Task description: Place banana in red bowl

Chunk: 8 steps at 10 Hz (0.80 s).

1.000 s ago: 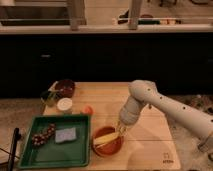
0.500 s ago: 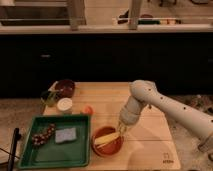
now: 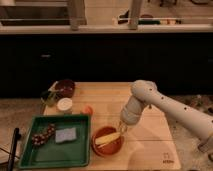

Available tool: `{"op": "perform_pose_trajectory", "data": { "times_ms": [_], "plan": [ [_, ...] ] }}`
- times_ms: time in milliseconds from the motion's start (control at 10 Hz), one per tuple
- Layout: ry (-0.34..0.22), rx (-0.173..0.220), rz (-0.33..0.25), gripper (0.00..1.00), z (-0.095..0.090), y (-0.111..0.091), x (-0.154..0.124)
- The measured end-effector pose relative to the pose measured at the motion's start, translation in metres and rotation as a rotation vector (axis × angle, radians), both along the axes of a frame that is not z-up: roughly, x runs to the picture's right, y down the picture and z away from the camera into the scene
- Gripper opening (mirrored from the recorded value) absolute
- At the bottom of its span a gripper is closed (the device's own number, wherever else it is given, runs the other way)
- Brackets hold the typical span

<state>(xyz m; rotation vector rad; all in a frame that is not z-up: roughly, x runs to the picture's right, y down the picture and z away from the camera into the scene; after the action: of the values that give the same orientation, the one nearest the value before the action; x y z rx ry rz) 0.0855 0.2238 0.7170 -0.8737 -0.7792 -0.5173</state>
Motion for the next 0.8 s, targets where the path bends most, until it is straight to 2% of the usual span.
{"op": "perform_pose_trajectory", "data": {
  "times_ms": [300, 500, 800],
  "plan": [
    [-0.003, -0.001, 0.002, 0.26, 0.0004, 0.0000, 0.0015],
    [-0.005, -0.003, 0.004, 0.37, 0.0007, 0.0004, 0.0027],
    [-0.007, -0.006, 0.005, 0.37, 0.0011, 0.0010, 0.0039]
  ]
}}
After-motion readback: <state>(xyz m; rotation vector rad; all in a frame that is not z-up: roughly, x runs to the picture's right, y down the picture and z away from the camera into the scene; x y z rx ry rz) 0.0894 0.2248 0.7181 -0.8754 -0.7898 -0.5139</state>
